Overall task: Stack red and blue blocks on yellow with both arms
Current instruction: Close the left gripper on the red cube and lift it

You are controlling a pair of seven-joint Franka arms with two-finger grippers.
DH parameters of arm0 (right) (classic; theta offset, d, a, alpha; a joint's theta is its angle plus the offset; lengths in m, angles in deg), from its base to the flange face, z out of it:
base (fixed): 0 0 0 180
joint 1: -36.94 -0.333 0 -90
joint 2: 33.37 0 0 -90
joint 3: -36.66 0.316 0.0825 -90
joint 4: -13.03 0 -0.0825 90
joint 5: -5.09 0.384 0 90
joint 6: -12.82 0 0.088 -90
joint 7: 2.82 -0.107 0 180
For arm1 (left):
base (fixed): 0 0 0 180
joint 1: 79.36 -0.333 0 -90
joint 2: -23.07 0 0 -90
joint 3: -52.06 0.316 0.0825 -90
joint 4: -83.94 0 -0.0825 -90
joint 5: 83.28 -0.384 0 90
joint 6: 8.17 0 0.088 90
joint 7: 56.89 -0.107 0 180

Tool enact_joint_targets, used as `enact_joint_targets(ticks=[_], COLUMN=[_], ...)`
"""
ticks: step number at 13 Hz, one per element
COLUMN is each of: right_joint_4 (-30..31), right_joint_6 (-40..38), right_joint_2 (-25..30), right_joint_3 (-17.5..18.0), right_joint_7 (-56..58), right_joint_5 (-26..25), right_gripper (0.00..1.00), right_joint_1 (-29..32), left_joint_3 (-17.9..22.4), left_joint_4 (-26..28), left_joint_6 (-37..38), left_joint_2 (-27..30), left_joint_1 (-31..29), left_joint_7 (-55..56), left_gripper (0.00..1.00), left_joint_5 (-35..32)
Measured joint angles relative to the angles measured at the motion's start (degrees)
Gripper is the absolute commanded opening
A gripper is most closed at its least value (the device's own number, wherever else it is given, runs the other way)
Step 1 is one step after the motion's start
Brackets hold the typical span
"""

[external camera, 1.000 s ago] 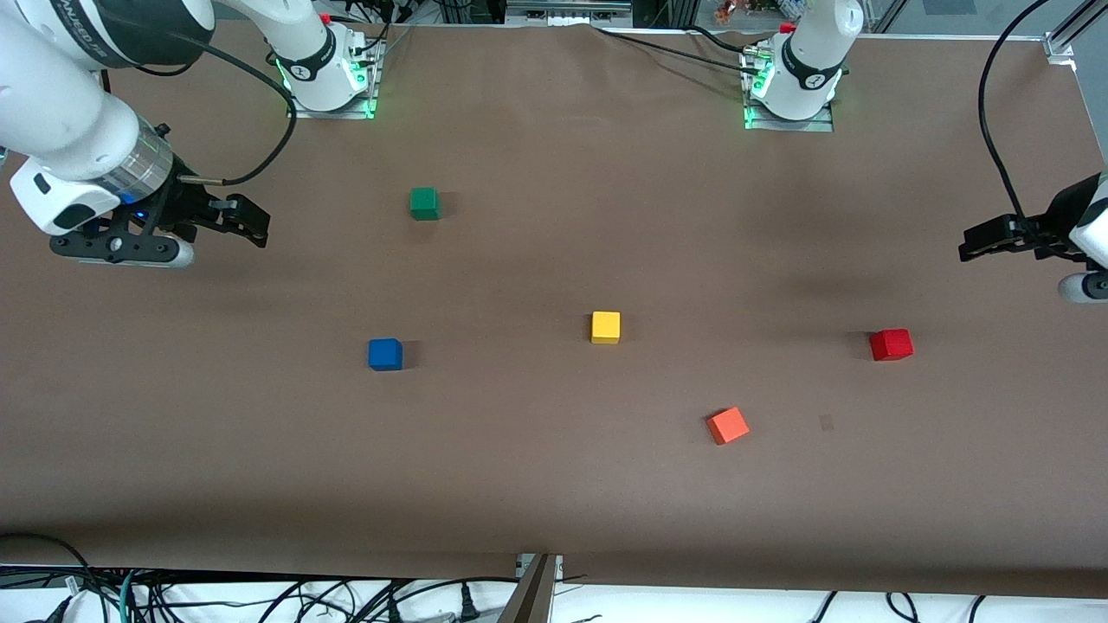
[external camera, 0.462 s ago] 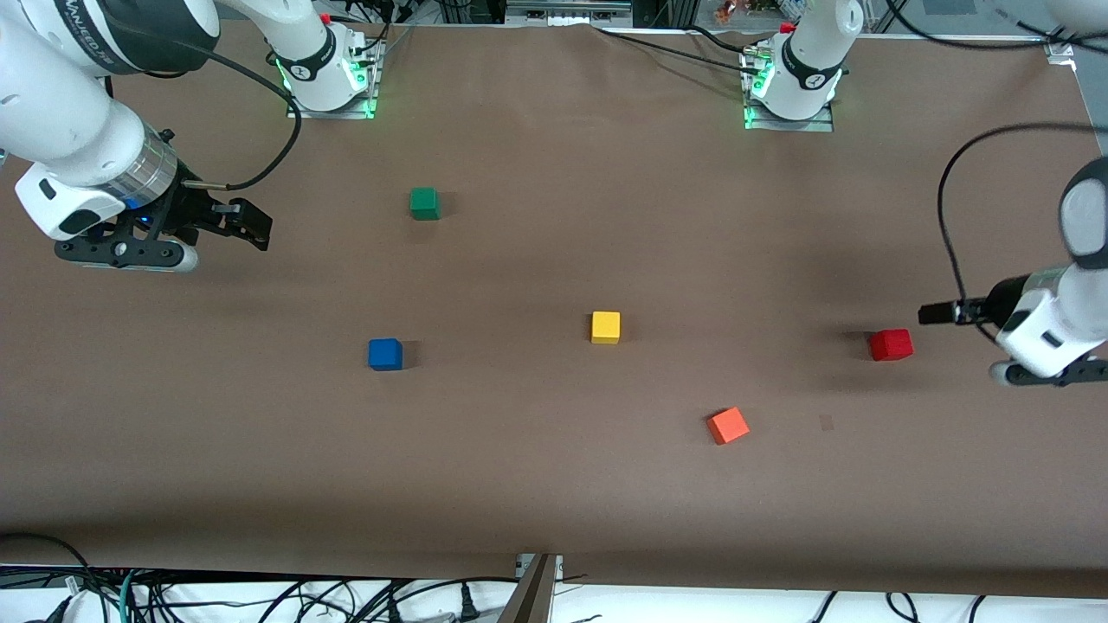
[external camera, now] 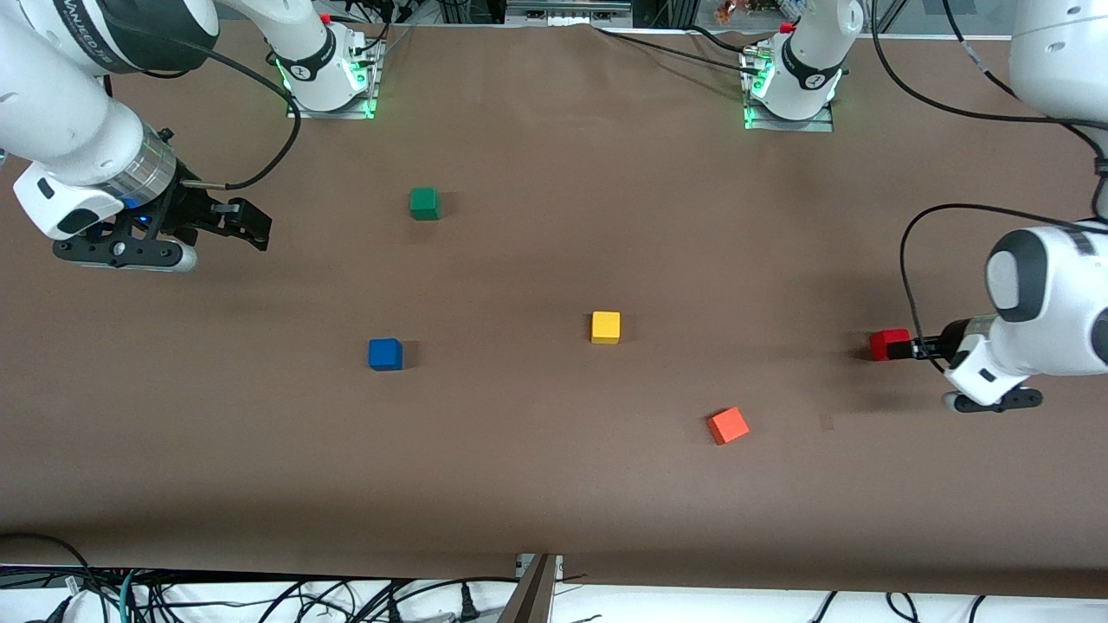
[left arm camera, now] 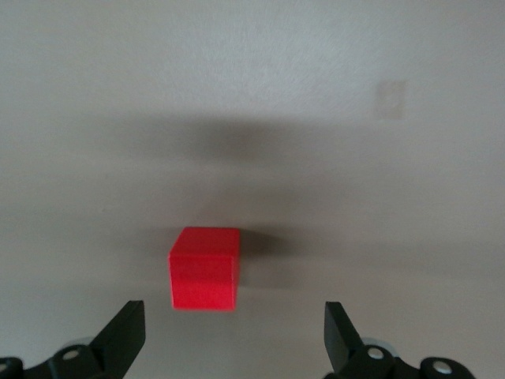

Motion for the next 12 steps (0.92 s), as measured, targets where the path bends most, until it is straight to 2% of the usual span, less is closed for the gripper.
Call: enact_joint_targets(ticks=[3,7,8,10,12], right_joint_4=[-0.12,-0.22,-0.28,-0.34,-0.34], right_joint_6=[0.01,0.01,0.01,0.01,0.01], right_joint_2=[0.00,0.00,0.00,0.00,0.00], right_joint_3=[0.00,0.00,0.01,0.02,0.02], right_joint_7=[0.00,-0.01,-0.01,-0.01,-0.01], right_joint_5=[0.01,0.17,0.32,0.47,0.48], right_gripper=[1.00,1.00,1.00,1.00,1.00], right_joint_1=[0.00,0.00,0.00,0.00,0.00], left_joint_3=[0.02,-0.26,-0.28,-0.28,-0.26], left_joint_4=[5.80,11.28,12.24,12.99,13.15], left_joint_6=[-6.68,-13.18,-14.51,-15.82,-16.43], left_joint_2=[0.05,0.59,0.67,0.69,0.69], left_joint_1=[-2.39,-2.70,-2.70,-2.70,-2.71], left_joint_7=[-3.53,-4.17,-4.19,-4.22,-4.22], left_gripper=[1.00,1.00,0.96,0.64,0.37], left_joint_5=[0.00,0.00,0.00,0.00,0.00])
